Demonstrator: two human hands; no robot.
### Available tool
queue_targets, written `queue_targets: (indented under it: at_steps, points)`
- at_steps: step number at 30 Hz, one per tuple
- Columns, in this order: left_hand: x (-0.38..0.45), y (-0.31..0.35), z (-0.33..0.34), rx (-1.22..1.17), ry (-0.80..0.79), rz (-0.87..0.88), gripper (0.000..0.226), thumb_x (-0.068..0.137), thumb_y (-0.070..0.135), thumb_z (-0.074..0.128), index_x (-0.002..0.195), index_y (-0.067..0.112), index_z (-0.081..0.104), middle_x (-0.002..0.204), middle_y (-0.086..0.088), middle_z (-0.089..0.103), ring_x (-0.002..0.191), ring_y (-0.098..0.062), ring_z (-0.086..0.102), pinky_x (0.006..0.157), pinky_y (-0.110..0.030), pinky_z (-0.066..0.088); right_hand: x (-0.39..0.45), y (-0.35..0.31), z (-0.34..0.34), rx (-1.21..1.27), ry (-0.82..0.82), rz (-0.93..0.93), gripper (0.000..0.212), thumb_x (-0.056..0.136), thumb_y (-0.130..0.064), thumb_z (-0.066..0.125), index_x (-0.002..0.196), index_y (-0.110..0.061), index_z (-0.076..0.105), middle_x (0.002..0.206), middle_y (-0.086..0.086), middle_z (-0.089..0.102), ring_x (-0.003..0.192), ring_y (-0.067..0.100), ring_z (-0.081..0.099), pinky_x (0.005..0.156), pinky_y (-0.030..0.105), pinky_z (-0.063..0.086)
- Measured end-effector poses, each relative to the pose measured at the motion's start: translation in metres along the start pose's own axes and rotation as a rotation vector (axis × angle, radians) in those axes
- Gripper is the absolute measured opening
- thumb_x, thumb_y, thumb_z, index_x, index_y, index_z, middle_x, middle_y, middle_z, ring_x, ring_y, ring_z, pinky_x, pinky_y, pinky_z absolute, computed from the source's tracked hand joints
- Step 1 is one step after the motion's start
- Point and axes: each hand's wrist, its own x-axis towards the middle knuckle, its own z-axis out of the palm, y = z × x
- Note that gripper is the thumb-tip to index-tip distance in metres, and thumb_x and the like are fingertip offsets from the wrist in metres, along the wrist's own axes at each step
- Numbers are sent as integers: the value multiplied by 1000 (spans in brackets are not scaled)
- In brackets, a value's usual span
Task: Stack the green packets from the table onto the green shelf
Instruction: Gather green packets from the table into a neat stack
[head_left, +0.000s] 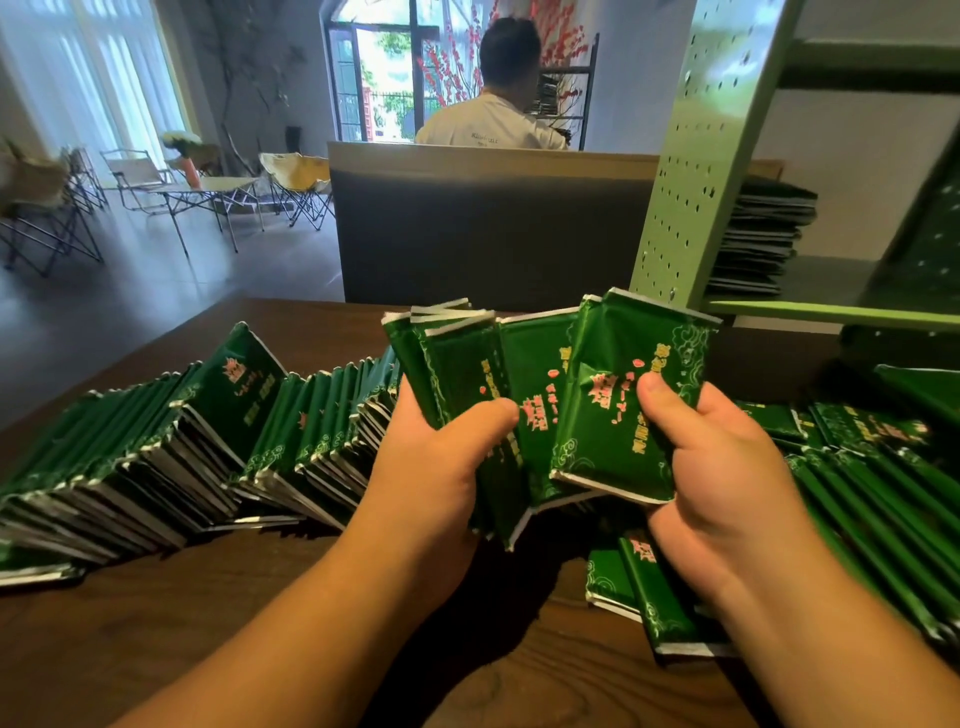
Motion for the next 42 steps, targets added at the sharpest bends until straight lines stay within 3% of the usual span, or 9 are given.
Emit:
queue_targets:
  at_steps: [2, 8, 14, 20, 23, 28, 32, 36, 42]
  points:
    - [-1, 0, 2, 90, 52, 96, 34, 91, 0, 66, 119, 16, 60, 98, -4, 78, 88, -22, 77, 65, -33, 61, -1, -2, 1, 47, 20, -63, 33, 89, -18, 70, 121, -10, 64, 110, 11, 77, 110, 29, 71, 104, 61, 48]
    - [-3, -4, 7, 228, 35, 242, 36, 93, 9, 65, 117, 35, 57, 99, 18, 76, 90, 0, 73, 66, -14, 56, -12, -4, 8, 67, -34, -79, 101, 52, -42, 92, 141, -14, 53, 132, 10, 68, 131, 31, 57, 113, 68, 31]
    - [-2, -7, 4, 194, 23, 186, 45, 81, 33, 72, 124, 33, 58, 116, 4, 74, 110, -21, 72, 95, -50, 56, -11, -4, 4, 174, -219, 142, 59, 76, -16, 65, 134, -6, 58, 111, 17, 75, 97, 30, 75, 78, 48, 62]
    - [-3, -5, 3, 113, -72, 144, 53, 75, 24, 74, 125, 16, 58, 111, -6, 76, 102, -24, 75, 77, -32, 61, -11, -6, 3, 224, -324, 211, 33, 78, -15, 60, 106, -2, 73, 100, 20, 77, 83, 29, 77, 62, 40, 62]
    - [-3, -2, 4, 2, -74, 32, 52, 73, 11, 79, 122, 9, 61, 104, -16, 76, 93, -32, 76, 68, -38, 62, -9, -8, 3, 182, -307, 207, 39, 80, -16, 59, 115, -2, 68, 105, 22, 76, 91, 32, 76, 68, 44, 63]
    - [-2, 5, 0, -198, -116, -198, 60, 61, 28, 71, 113, -2, 67, 104, -28, 71, 85, -37, 72, 65, -42, 61, -2, -5, 1, 84, -203, 180, 54, 77, -18, 65, 129, -5, 60, 112, 19, 75, 103, 34, 74, 92, 57, 56]
    - [-1, 7, 1, -255, -117, -180, 29, 59, 23, 62, 79, 3, 71, 74, -16, 67, 63, -30, 68, 59, -38, 58, -2, -4, 0, -17, -145, 130, 62, 72, -22, 71, 131, -7, 60, 110, 14, 77, 104, 29, 74, 98, 56, 53]
    - [-1, 5, -1, -226, -142, -149, 27, 66, 17, 73, 91, 5, 76, 85, -17, 74, 72, -32, 74, 60, -40, 61, -2, 2, 2, -63, -110, 109, 98, 54, -37, 91, 140, -10, 53, 122, 12, 73, 122, 31, 64, 109, 63, 40]
    - [-1, 0, 0, -92, -133, -90, 45, 72, 9, 67, 117, 5, 69, 106, -25, 74, 89, -37, 74, 71, -46, 63, -7, 3, 1, -149, -217, 83, 31, 78, -22, 67, 105, -8, 73, 100, 16, 78, 95, 30, 75, 87, 49, 57]
